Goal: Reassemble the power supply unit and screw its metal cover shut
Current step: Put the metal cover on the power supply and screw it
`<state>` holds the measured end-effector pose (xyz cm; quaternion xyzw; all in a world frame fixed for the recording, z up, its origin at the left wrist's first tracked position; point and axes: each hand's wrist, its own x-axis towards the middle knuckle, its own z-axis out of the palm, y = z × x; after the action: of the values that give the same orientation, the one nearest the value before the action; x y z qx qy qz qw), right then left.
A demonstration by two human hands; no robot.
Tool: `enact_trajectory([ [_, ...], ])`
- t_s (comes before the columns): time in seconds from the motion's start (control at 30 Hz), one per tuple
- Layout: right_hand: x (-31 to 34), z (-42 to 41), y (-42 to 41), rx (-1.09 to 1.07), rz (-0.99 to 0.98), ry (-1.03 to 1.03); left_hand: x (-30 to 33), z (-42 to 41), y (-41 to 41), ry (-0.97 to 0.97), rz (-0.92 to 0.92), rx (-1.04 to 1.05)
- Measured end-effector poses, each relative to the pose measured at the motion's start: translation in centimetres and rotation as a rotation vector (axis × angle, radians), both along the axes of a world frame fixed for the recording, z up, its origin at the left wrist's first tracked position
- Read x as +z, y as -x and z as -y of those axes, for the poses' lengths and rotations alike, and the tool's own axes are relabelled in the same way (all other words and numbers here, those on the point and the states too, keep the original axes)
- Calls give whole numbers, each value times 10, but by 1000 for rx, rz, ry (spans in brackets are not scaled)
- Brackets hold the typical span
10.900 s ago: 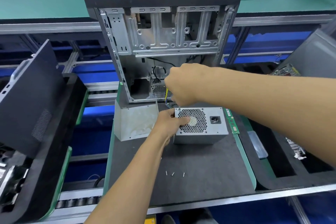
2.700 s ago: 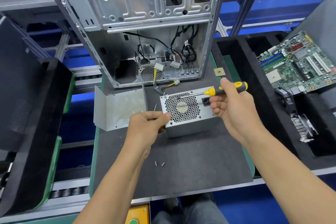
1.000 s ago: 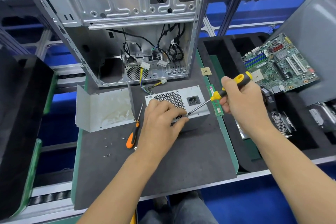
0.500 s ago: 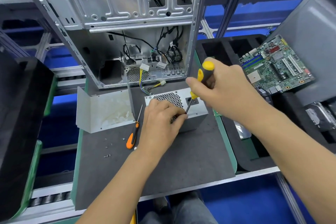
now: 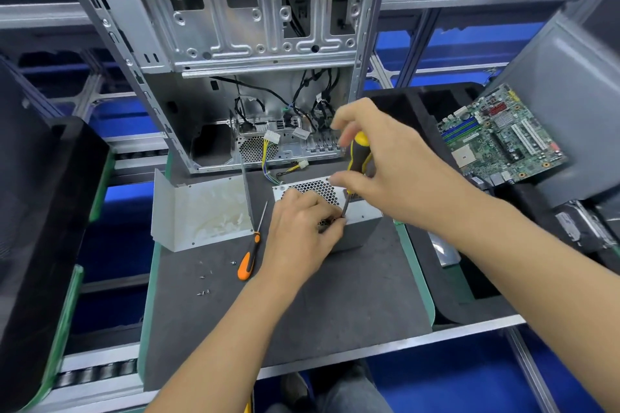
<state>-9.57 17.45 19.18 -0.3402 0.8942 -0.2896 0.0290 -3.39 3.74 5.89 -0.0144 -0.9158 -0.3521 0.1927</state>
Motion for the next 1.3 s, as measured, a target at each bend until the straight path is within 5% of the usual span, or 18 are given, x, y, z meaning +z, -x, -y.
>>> enact_trajectory([
  [0.23, 27, 1, 8, 81, -23, -394, -3, 3, 0, 24, -2, -23],
  [0.33, 32, 13, 3, 33, -210, -580, -2, 3, 1, -20, 40, -11],
  [0.5, 39, 15, 2, 186, -53, -522, -3, 2, 1, -2, 51, -7],
  [0.67, 39, 16, -3, 65, -286, -804, -1, 2, 2, 4, 66, -4],
  [0.8, 44, 15, -4, 168, -47, -693, -1, 3, 1, 8, 65, -8],
  [1.0, 46, 27, -4, 99, -327, -860, 0, 2, 0, -3, 81, -1],
  [1.17, 50, 25, -2, 149, -87, -829, 2, 3, -2, -12, 73, -13],
  [1.3, 45, 25, -6, 58, -255, -884, 3, 7, -6, -4, 53, -70],
])
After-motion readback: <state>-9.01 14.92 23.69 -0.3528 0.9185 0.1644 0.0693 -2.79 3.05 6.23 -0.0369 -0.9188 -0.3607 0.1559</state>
